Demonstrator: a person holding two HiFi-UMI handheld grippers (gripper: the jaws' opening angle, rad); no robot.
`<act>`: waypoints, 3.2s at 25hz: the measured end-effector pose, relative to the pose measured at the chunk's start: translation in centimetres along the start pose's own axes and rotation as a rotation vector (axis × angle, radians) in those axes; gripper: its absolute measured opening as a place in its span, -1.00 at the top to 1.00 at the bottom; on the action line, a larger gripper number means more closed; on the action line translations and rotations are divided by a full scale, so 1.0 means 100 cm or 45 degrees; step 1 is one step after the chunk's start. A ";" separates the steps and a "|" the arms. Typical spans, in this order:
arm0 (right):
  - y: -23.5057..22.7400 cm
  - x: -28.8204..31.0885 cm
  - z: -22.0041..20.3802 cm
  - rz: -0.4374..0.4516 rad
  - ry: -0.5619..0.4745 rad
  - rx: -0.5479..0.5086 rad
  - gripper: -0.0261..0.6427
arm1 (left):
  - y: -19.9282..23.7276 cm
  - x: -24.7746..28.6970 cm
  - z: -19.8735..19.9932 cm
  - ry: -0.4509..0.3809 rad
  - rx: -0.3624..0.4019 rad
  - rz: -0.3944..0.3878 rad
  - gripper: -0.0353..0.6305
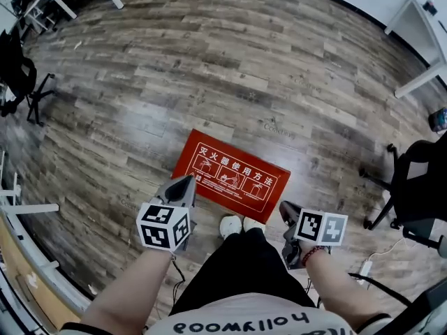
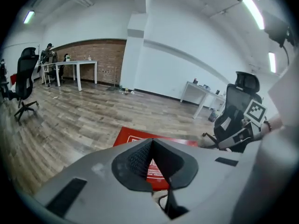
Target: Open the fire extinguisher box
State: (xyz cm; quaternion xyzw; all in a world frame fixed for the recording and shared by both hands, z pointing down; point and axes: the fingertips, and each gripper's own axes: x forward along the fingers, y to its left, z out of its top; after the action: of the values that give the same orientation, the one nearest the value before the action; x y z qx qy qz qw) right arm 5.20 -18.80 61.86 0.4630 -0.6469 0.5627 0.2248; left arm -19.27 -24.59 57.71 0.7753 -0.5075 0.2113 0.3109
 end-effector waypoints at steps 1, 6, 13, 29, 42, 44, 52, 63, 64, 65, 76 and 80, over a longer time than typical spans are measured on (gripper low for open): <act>0.010 -0.008 0.008 0.035 -0.031 0.008 0.86 | -0.009 -0.007 0.009 -0.022 -0.011 -0.021 0.88; 0.061 -0.047 0.046 0.225 -0.153 0.020 0.87 | -0.057 -0.051 0.059 -0.149 -0.131 -0.164 0.88; 0.127 -0.098 0.083 0.379 -0.263 -0.273 0.87 | -0.093 -0.114 0.123 -0.365 -0.173 -0.280 0.88; 0.281 -0.208 0.116 0.746 -0.604 -0.841 0.87 | -0.124 -0.215 0.198 -0.658 -0.009 -0.429 0.88; 0.310 -0.292 0.125 0.990 -0.787 -1.048 0.87 | -0.148 -0.281 0.243 -0.828 0.234 -0.523 0.88; 0.310 -0.298 0.129 1.000 -0.807 -1.058 0.87 | -0.152 -0.288 0.248 -0.857 0.314 -0.537 0.88; 0.293 -0.294 0.130 0.891 -0.757 -1.135 0.87 | -0.157 -0.292 0.254 -0.867 0.537 -0.455 0.88; 0.286 -0.268 0.127 0.798 -0.716 -1.111 0.89 | -0.147 -0.275 0.236 -0.783 0.447 -0.424 0.88; 0.286 -0.267 0.125 0.796 -0.713 -1.115 0.89 | -0.144 -0.275 0.235 -0.783 0.435 -0.418 0.88; 0.286 -0.266 0.124 0.795 -0.710 -1.121 0.89 | -0.141 -0.275 0.234 -0.784 0.417 -0.412 0.88; 0.286 -0.260 0.117 0.804 -0.698 -1.131 0.89 | -0.121 -0.274 0.225 -0.788 0.259 -0.383 0.88; 0.287 -0.260 0.115 0.817 -0.685 -1.133 0.89 | -0.122 -0.274 0.223 -0.785 0.255 -0.379 0.88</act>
State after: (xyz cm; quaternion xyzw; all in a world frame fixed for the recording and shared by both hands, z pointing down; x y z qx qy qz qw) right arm -4.38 -22.36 22.73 0.2325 -0.9612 0.1415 0.0444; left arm -18.64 -18.60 20.88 0.8948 -0.4356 -0.0315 0.0928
